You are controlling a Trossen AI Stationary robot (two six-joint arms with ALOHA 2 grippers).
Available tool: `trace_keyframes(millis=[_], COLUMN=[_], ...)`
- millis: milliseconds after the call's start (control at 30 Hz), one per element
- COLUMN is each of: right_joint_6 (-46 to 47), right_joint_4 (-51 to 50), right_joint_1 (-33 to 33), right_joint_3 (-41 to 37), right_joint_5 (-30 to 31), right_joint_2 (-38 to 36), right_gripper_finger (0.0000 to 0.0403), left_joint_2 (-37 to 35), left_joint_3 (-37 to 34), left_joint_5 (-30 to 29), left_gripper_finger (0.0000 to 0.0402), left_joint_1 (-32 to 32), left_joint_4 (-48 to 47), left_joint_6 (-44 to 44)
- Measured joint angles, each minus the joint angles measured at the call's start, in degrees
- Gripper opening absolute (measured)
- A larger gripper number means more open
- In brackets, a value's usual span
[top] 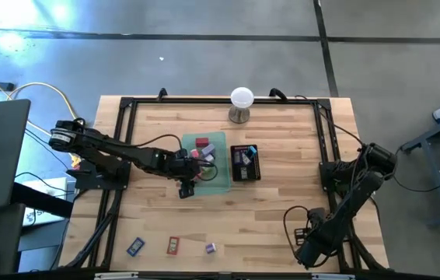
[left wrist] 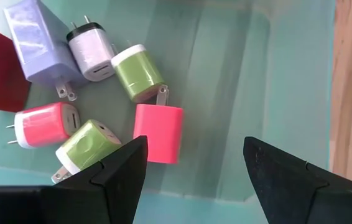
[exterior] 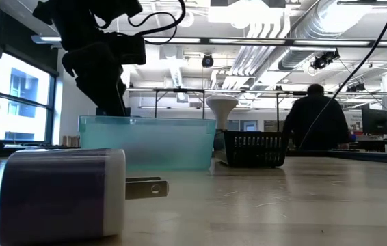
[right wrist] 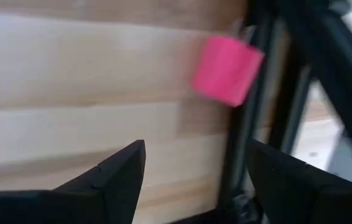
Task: Pick & Place Office items
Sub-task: Put the pink charger adapter into the blue bin
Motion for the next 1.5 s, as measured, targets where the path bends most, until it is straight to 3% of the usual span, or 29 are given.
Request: trace_keyframes(millis=[167,900,1500], right_joint_6=[1.1,-1.2,-3.6], right_joint_4=[0.4,13.5,16.3], right_joint_1=[0.0,-0.6,-2.3], right_joint_3=[-4.5,-15.1,-15.1], right_joint_5=[-6.2,-3.0,-6.5], right_joint_2=[0.0,-0.4,-0.2], right_gripper_finger=[0.0261,0.0261,0.0261], left_joint_2=[0.0,0.0,0.0], left_joint_3=[0.0,0.0,0.0], left_joint_5=[0.0,0.0,0.0], left_gripper_finger=[0.0257,0.0257,0.0257], left_joint_1=[-0.9,-1.5,-1.5], left_joint_4=[0.0,-0.2,-0.2], left_joint_6=[0.0,0.0,0.0])
